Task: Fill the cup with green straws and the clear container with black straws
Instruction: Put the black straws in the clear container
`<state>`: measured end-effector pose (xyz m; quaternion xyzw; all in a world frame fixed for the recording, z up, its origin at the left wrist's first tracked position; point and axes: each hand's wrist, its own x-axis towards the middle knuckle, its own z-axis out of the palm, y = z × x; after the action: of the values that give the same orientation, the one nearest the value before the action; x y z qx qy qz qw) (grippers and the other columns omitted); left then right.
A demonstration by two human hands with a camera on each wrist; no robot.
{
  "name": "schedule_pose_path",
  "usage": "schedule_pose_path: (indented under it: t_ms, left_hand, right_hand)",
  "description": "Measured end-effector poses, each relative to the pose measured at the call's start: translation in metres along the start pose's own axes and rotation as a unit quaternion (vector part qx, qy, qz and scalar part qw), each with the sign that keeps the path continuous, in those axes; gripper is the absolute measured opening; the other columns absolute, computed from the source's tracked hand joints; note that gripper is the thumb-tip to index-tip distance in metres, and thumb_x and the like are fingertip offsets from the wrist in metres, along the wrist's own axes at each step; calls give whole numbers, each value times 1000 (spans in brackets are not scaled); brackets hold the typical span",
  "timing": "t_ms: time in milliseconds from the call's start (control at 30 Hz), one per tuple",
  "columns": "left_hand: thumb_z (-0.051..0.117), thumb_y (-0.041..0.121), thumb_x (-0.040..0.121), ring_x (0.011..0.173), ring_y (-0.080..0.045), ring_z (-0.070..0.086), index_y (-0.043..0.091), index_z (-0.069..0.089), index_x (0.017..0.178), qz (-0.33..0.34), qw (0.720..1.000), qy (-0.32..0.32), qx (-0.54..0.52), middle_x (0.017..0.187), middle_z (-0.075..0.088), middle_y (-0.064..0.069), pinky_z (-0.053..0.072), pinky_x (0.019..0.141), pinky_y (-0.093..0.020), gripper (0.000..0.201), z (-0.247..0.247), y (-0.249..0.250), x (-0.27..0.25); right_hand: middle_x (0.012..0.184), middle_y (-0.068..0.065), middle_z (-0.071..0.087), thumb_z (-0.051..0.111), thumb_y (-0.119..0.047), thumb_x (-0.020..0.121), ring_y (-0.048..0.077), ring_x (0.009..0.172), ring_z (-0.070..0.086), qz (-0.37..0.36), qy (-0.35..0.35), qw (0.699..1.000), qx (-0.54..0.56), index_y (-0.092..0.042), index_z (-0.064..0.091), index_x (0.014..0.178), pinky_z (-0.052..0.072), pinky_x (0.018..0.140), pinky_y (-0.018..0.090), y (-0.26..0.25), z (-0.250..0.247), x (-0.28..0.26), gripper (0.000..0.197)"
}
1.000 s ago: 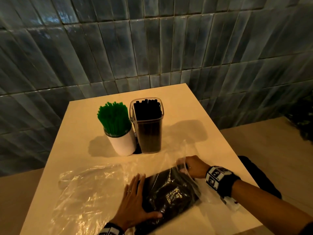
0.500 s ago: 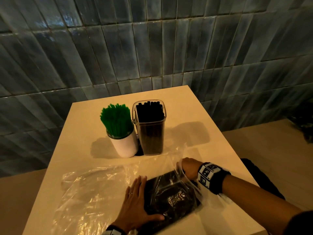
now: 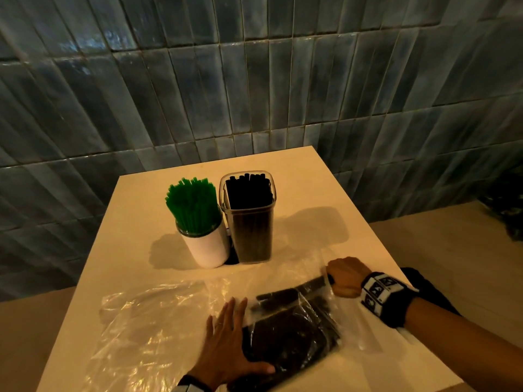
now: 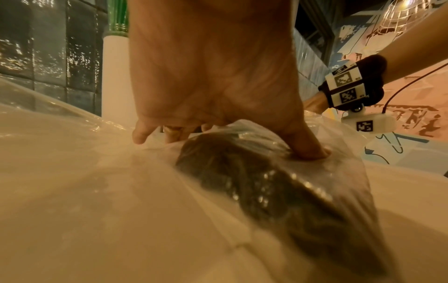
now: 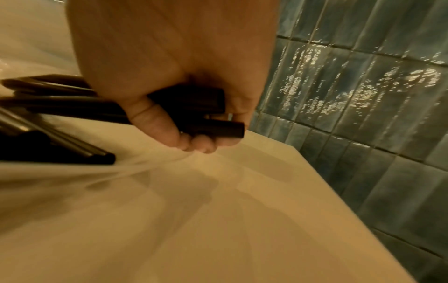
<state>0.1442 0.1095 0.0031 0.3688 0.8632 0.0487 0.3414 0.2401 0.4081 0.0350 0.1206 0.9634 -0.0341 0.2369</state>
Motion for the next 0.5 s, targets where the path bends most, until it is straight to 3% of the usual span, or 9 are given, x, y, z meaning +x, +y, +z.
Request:
schedule_pose_path:
  t_ms: [133, 267, 400, 500]
  left_hand:
    - [47, 96, 45, 142, -22, -18, 26, -21, 145, -8, 999, -5, 32, 153, -27, -4, -11, 114, -50, 140, 1, -1, 2]
    - [43, 98, 42, 142, -23, -20, 27, -16, 147, -5, 999, -7, 51, 153, -28, -6, -12, 113, -50, 140, 1, 0, 3]
    - [37, 101, 33, 142, -24, -20, 27, -15, 147, -3, 999, -22, 48, 153, -28, -7, -11, 114, -52, 146, -1, 0, 6]
    - [42, 101, 35, 141, -25, -24, 26, -20, 146, -9, 999, -27, 35, 152, -30, -7, -9, 114, -53, 147, -7, 4, 7]
  right_hand:
    - [113, 1, 60, 46, -31, 87, 24, 107, 57, 67, 6, 997, -29, -23, 55, 115, 41, 90, 32, 52, -2, -31, 29]
    - [122, -1, 59, 42, -33, 92, 19, 114, 56, 196, -5, 980, -35, -28, 56, 117, 39, 96, 28, 106, -15, -71, 29]
    - [131, 10, 54, 39, -27, 97, 26, 119, 52, 298, -3, 954, 22, -19, 54, 124, 37, 104, 34, 147, -32, -108, 32]
    - [123, 13, 59, 41, -26, 95, 30, 111, 56, 322, 14, 946, 27, -17, 59, 119, 42, 98, 38, 149, -54, -127, 31]
